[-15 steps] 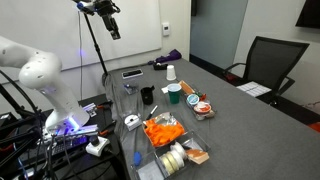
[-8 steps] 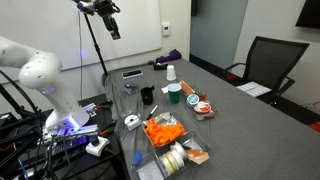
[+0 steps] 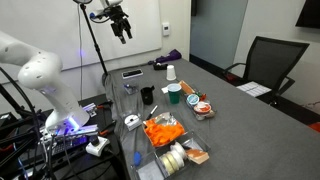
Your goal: Pick up the rectangular wooden box from the clear container and put it in the clear container compartment with another rectangular wooden box
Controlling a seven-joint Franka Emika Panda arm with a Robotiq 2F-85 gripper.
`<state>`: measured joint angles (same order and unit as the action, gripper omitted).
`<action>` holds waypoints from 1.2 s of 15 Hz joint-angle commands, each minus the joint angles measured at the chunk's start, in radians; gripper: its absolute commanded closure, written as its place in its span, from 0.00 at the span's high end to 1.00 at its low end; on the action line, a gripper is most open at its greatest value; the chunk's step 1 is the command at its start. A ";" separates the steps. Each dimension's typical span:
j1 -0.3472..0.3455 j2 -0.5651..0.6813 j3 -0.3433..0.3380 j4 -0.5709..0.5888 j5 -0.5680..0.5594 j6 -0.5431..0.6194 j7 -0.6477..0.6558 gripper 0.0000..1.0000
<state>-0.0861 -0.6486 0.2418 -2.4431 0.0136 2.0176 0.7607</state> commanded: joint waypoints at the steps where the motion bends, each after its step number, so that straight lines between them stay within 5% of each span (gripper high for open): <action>1: -0.032 0.147 -0.025 0.036 0.039 0.146 0.127 1.00; 8: -0.028 0.354 -0.102 0.101 0.043 0.403 0.279 1.00; 13: -0.030 0.456 -0.117 0.189 -0.009 0.419 0.380 1.00; 18: -0.003 0.418 -0.138 0.152 0.008 0.426 0.350 1.00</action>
<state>-0.1074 -0.2312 0.1221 -2.2923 0.0273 2.4455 1.1077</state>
